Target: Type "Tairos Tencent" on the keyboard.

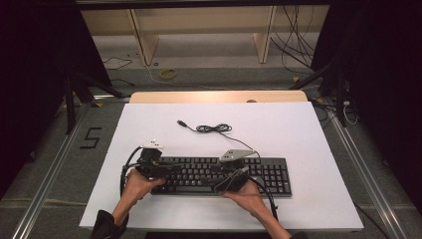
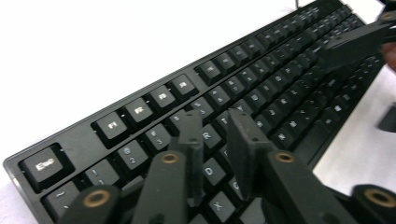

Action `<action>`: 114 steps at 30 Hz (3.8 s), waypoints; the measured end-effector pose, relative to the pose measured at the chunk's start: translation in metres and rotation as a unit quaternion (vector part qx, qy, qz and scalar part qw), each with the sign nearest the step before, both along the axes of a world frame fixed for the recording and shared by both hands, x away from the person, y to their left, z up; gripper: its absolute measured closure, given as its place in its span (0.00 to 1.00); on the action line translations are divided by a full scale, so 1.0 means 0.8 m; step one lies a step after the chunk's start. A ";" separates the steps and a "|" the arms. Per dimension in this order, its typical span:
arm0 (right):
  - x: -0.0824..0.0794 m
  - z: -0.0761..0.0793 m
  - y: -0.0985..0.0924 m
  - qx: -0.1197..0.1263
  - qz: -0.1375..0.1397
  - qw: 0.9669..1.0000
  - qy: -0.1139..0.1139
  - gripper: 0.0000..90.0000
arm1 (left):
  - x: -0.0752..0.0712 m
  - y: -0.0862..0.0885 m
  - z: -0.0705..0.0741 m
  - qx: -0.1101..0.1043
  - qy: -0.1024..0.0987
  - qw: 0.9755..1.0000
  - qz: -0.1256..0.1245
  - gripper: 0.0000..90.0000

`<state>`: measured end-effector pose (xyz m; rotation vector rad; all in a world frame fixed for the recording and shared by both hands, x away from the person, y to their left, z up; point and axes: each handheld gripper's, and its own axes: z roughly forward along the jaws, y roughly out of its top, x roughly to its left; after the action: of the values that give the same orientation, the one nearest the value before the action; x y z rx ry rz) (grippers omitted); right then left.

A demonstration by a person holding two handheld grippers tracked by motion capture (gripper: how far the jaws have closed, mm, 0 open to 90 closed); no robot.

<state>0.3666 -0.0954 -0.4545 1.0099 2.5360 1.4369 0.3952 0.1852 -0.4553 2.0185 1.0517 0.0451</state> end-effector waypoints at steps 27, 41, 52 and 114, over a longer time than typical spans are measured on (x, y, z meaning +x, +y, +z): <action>0.000 -0.021 0.038 -0.066 0.032 0.997 -0.005 0.98 | -0.020 0.011 0.011 -0.050 -0.031 0.998 0.023 0.44; 0.005 -0.031 0.045 -0.085 0.032 0.996 0.001 1.00 | -0.024 0.010 0.011 -0.051 -0.039 0.998 0.022 0.40; 0.005 -0.035 0.047 -0.091 0.035 0.995 0.004 1.00 | -0.023 0.011 0.011 -0.050 -0.038 0.998 0.020 0.40; -0.007 0.005 -0.043 0.015 -0.034 0.999 -0.015 0.48 | -0.007 -0.023 0.001 -0.011 -0.038 0.999 -0.003 0.48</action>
<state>0.3612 -0.1297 -0.4503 1.0598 2.4432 1.4646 0.3897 0.1669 -0.4547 1.9846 0.9929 0.1056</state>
